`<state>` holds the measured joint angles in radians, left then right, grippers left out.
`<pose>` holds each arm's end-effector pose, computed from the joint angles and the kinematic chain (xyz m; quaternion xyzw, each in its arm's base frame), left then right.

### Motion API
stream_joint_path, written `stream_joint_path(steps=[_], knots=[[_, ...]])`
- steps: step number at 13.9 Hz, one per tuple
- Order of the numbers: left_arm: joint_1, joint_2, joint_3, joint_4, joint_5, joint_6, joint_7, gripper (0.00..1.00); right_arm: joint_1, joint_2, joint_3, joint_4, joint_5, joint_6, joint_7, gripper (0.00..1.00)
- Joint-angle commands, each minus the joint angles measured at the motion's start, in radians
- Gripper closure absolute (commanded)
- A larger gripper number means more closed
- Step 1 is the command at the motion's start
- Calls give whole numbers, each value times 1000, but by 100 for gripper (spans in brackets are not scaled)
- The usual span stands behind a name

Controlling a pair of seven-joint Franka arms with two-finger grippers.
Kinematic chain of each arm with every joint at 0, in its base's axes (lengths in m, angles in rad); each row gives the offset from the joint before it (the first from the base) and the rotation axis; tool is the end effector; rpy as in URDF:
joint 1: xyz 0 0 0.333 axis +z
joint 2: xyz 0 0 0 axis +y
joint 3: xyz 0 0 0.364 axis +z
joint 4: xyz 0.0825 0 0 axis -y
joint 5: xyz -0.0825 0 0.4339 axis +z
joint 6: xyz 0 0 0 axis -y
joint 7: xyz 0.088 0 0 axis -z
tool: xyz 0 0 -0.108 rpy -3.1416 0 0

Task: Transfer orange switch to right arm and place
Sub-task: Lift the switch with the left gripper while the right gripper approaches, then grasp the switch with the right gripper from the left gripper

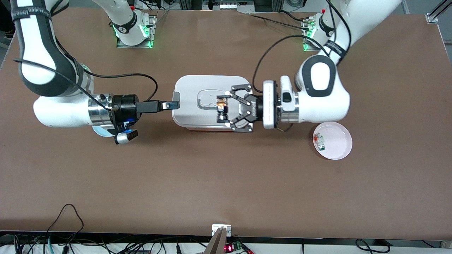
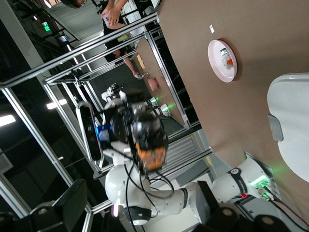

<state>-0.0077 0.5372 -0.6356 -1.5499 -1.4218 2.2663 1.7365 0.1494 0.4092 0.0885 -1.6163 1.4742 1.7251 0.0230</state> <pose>0.6664 -0.4130 0.4632 0.5936 -0.4560 0.4030 0.5266 0.6959 0.2538 0.4683 -0.7375 0.1233 0.1956 0.6345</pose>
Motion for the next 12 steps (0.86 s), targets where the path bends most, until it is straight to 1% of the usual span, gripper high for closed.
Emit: stream_joint_path(steps=[1, 3, 5, 9, 12], knots=[[-60, 23, -7, 33, -101, 85, 98, 83, 19, 40, -1, -5, 78, 8, 12, 0], [-77, 26, -6, 34, -105, 113, 97, 83, 22, 39, -1, -19, 90, 7, 12, 0], [-77, 55, -6, 54, -103, 113, 97, 83, 36, 37, -1, -25, 92, 8, 14, 0], [-77, 63, -4, 68, -103, 113, 87, 83, 64, 19, -1, -54, 139, 10, 12, 0], [-77, 63, -4, 70, -103, 113, 86, 83, 99, 20, -1, -57, 184, 54, 12, 0]])
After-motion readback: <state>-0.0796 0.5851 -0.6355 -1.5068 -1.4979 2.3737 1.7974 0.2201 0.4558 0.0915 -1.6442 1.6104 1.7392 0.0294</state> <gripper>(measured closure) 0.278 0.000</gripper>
